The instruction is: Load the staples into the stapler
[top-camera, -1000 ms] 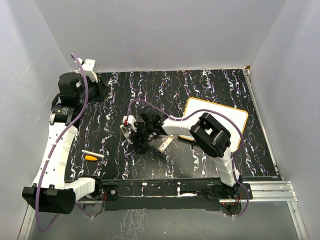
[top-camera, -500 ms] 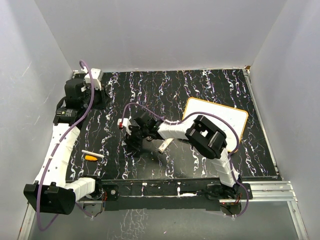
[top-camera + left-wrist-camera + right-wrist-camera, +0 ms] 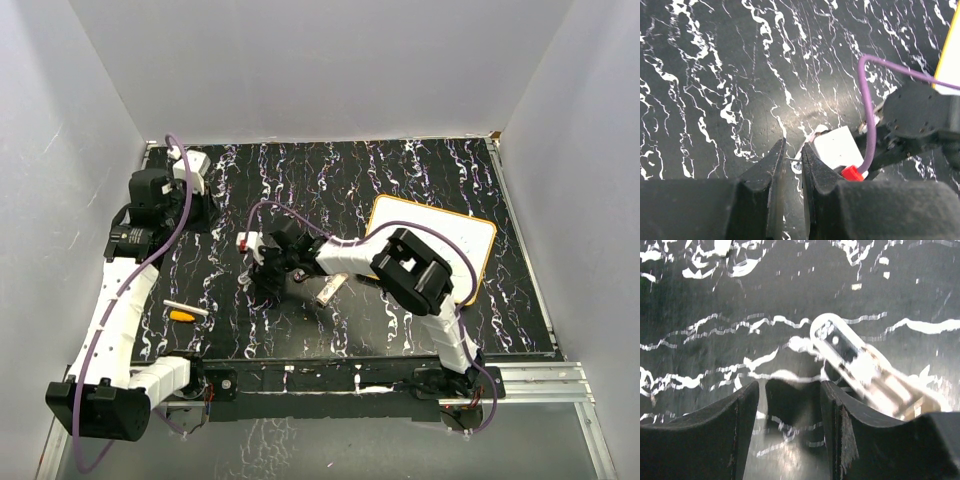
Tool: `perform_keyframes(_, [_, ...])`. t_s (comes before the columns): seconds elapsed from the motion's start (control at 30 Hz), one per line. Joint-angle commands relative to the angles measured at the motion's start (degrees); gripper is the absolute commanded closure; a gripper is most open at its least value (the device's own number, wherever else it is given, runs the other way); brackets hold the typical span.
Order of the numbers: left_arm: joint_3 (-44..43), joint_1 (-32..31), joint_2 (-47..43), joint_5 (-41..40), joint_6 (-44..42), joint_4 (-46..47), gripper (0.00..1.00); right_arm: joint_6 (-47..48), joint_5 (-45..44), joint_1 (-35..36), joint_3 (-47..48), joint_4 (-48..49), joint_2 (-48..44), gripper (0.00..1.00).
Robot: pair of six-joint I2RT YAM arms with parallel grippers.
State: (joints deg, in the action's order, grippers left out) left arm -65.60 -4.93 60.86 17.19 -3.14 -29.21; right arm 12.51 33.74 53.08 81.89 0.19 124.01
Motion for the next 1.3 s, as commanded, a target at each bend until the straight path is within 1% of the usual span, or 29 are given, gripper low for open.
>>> perform_keyframes(0.0, [-0.3, 0.4, 0.5, 7.5, -8.2, -6.0, 1.0, 4.1, 4.6, -2.4, -3.4, -0.8, -9.3, 0.46])
perform_keyframes(0.1, [-0.1, 0.4, 2.1, 9.4, -14.2, -9.6, 1.0, 7.7, 6.8, -4.3, -4.3, -6.3, -14.4, 0.46])
perform_keyframes(0.2, [1.0, 0.3, 3.8, 9.3, -16.4, -11.5, 1.0, 10.8, 9.6, -7.0, -4.5, -12.4, -18.9, 0.46])
perform_keyframes(0.27, [2.7, -0.1, 4.8, 9.2, -16.2, -11.0, 1.0, 12.5, 10.9, -8.8, -4.3, -17.4, -21.8, 0.45])
perform_keyframes(0.4, [5.1, -1.5, 6.8, 7.6, -17.8, -9.5, 1.0, 15.2, 12.1, -13.0, -4.0, -24.0, -28.4, 0.45])
perform_keyframes(0.53, [7.2, -4.2, 8.4, 5.0, -20.5, -8.1, 1.0, 19.4, 11.4, -17.9, -2.2, -33.8, -32.9, 0.43])
perform_keyframes(0.63, [8.7, -7.3, 9.5, 1.6, -20.6, -6.6, 1.0, 21.0, 10.3, -20.5, -1.5, -38.8, -35.3, 0.43])
perform_keyframes(0.73, [11.0, -9.8, 10.4, 0.3, -19.5, -4.6, 1.0, 21.1, 9.0, -22.0, -3.5, -38.8, -37.9, 0.43])
perform_keyframes(0.83, [12.8, -11.5, 11.9, -1.0, -19.6, -2.9, 1.0, 20.7, 9.6, -24.0, -5.9, -37.7, -39.0, 0.43])
perform_keyframes(1.27, [15.7, -14.5, 16.5, -2.3, -19.8, 2.6, 1.0, 18.9, 12.0, -26.3, -9.3, -35.0, -39.5, 0.42])
